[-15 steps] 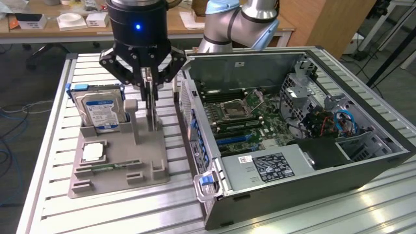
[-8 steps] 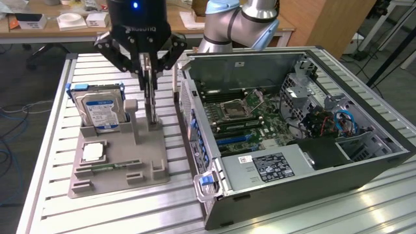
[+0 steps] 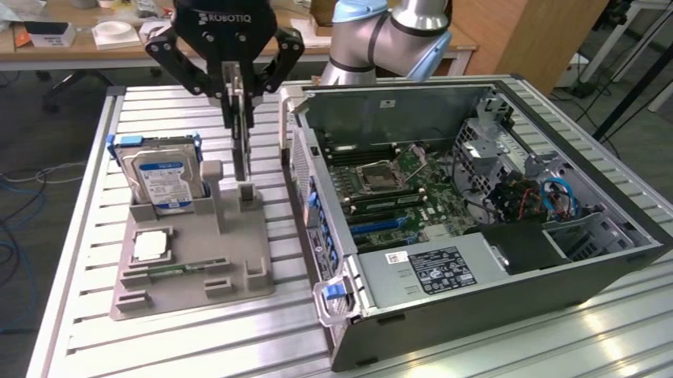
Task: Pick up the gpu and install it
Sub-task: 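Pick up the gpu and move the gpu toward the slot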
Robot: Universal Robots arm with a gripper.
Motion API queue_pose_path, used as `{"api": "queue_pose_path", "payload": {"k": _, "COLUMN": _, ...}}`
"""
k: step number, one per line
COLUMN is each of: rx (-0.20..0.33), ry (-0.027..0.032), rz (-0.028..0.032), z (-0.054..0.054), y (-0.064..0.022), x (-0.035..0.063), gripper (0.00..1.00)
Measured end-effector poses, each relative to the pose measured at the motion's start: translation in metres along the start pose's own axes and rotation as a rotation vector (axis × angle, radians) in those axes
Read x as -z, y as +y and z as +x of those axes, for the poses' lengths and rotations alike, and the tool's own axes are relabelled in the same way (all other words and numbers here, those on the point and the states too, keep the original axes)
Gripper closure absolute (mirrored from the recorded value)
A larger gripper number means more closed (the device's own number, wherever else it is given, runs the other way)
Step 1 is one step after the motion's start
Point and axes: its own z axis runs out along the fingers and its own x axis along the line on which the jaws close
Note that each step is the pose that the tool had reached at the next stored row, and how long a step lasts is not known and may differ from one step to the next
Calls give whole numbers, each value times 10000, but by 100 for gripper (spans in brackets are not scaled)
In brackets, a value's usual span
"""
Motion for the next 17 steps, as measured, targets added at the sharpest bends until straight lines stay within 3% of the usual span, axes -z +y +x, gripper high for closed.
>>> {"api": "queue_pose_path", "payload": {"k": 17, "rx": 55, "ry": 8, "rz": 0, "z": -752, "y": 56, "x": -21, "gripper": 74}}
